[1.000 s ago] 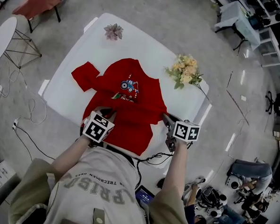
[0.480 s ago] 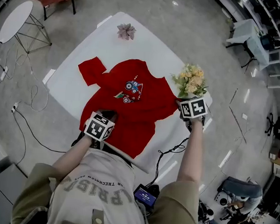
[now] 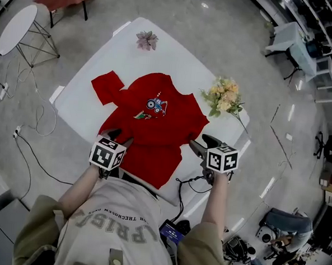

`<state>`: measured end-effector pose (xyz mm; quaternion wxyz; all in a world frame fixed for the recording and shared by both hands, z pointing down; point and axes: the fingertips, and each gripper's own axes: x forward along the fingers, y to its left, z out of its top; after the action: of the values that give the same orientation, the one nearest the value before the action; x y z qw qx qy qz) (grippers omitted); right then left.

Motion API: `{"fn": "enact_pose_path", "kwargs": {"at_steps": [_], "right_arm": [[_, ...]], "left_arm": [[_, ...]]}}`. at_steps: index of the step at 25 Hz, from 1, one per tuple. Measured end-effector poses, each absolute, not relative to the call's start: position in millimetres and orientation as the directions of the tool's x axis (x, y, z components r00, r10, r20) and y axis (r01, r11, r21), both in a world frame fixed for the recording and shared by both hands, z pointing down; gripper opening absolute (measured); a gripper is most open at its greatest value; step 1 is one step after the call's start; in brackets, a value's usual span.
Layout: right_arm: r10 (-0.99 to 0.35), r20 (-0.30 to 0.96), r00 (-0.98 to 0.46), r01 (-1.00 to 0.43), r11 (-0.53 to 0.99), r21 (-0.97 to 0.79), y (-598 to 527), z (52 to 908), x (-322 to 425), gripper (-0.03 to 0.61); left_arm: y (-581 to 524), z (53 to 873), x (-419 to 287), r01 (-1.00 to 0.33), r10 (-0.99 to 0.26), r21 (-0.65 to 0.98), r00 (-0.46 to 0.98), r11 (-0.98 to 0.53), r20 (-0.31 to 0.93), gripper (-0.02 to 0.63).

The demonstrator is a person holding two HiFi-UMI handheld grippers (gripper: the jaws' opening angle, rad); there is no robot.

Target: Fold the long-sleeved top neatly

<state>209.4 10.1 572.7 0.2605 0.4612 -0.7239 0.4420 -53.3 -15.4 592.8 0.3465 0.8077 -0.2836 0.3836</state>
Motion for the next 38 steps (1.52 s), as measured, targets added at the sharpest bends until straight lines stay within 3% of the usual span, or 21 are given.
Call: {"fn": "enact_pose_path", "kwargs": {"at_steps": [5,6,8,9,11,16,19,20,21,22,23,27,32,33,35,36,38], "right_arm": [[-0.305,0.863,-0.403,-0.912,0.212,-0.351,50,622,160,0.268],[-0.286,0.877,-0.386,-0.917,0.222,-0.331,53,627,159,0.242],[-0.269,0.898,-0.349,-0.929,0.228,-0.292,56,630,166,0.07],[-0.27,0.904,-0.332,-0.935,0.222,-0.277,58,628,173,0.029],[-0.273,0.913,-0.304,-0.945,0.206,-0.253,60,622,192,0.022],[-0.277,0.935,-0.219,-0.962,0.218,-0.161,60,607,228,0.021],[-0.201,0.953,-0.228,-0.95,0.259,-0.173,74,622,225,0.025],[-0.188,0.946,-0.263,-0.945,0.246,-0.214,77,624,221,0.061],[-0.202,0.933,-0.299,-0.943,0.212,-0.256,77,622,221,0.14],[-0.243,0.915,-0.323,-0.943,0.164,-0.29,71,616,225,0.224],[-0.305,0.893,-0.332,-0.943,0.11,-0.313,62,609,234,0.262],[-0.468,0.847,-0.252,-0.954,-0.027,-0.299,14,587,278,0.262],[-0.372,0.886,-0.277,-0.956,0.011,-0.294,-13,614,269,0.255],[-0.34,0.897,-0.283,-0.957,0.033,-0.289,-13,620,265,0.234],[-0.284,0.924,-0.257,-0.966,0.099,-0.239,-11,624,264,0.098],[-0.262,0.935,-0.238,-0.968,0.141,-0.207,-10,624,266,0.031],[-0.221,0.948,-0.227,-0.958,0.225,-0.177,-8,622,269,0.025]], "left_arm": [[-2,623,-23,-0.7,-0.105,0.354,0.521,-0.621,0.847,0.206],[-3,626,-22,-0.697,-0.105,0.345,0.516,-0.629,0.85,0.184],[-6,627,-23,-0.685,-0.106,0.335,0.516,-0.647,0.85,0.104],[-7,626,-25,-0.678,-0.103,0.337,0.52,-0.653,0.848,0.087],[-8,624,-30,-0.664,-0.095,0.338,0.526,-0.667,0.845,0.058],[-7,619,-42,-0.636,-0.093,0.318,0.526,-0.703,0.846,0.046],[2,624,-46,-0.608,-0.072,0.296,0.506,-0.736,0.86,0.048],[6,624,-48,-0.595,-0.061,0.286,0.494,-0.751,0.868,0.049],[10,623,-49,-0.579,-0.051,0.275,0.483,-0.768,0.874,0.066],[13,618,-51,-0.561,-0.047,0.261,0.475,-0.786,0.879,0.106],[15,610,-53,-0.543,-0.055,0.242,0.473,-0.804,0.879,0.156],[12,569,-37,-0.462,-0.165,0.118,0.526,-0.879,0.834,0.175],[21,603,7,-0.25,-0.13,-0.022,0.424,-0.968,0.896,0.209],[22,614,6,-0.213,-0.13,-0.049,0.385,-0.976,0.914,0.203],[25,624,-1,-0.165,-0.131,-0.077,0.351,-0.983,0.927,0.091],[27,624,-4,-0.156,-0.121,-0.069,0.357,-0.985,0.926,0.066],[35,618,-11,-0.153,-0.065,-0.006,0.387,-0.988,0.92,0.057]]}}
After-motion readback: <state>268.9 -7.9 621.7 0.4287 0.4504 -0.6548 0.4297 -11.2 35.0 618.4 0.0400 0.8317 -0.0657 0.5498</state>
